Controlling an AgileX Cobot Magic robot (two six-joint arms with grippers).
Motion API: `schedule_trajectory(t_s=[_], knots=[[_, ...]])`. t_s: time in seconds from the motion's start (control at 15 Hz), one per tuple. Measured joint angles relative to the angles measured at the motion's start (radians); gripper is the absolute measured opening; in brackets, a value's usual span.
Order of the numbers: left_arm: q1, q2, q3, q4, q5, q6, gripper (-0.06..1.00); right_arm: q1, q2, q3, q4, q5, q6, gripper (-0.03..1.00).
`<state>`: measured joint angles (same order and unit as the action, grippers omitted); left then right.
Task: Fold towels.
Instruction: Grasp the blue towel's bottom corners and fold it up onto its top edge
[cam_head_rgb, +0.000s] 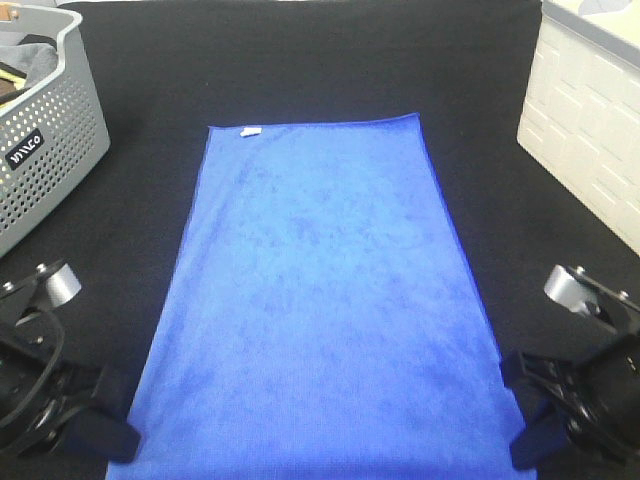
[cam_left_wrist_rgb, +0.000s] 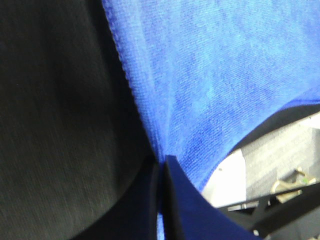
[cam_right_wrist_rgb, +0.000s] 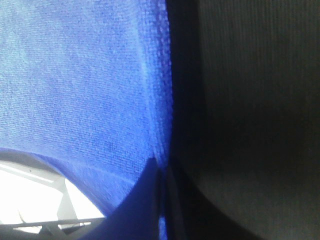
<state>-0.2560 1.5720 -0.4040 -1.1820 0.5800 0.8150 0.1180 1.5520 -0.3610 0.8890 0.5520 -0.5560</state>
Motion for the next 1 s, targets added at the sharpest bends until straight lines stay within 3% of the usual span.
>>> schedule_trajectory(t_s=[0.2, 0.47, 0.67, 0.8, 1.0], knots=[[0.0, -0.04, 0.008, 0.099, 0.04, -0.088, 0.0, 0.0, -0.097, 0.044, 0.008, 0.017, 0.002, 0.0], [0.0, -0.047, 0.008, 0.107, 0.013, -0.11, 0.0, 0.0, -0.12, 0.043, 0.011, -0.009, 0.001, 0.0], [0.0, -0.045, -0.075, 0.104, -0.04, -0.112, 0.0, 0.001, -0.115, -0.075, -0.013, -0.014, 0.0, 0.0], [0.0, -0.016, -0.205, 0.116, -0.065, -0.118, 0.0, 0.001, -0.04, -0.243, -0.047, 0.01, 0.0, 0.0], [0.0, 0.116, -0.396, 0.206, -0.066, -0.174, 0.0, 0.001, 0.112, -0.478, -0.084, 0.08, 0.012, 0.0]])
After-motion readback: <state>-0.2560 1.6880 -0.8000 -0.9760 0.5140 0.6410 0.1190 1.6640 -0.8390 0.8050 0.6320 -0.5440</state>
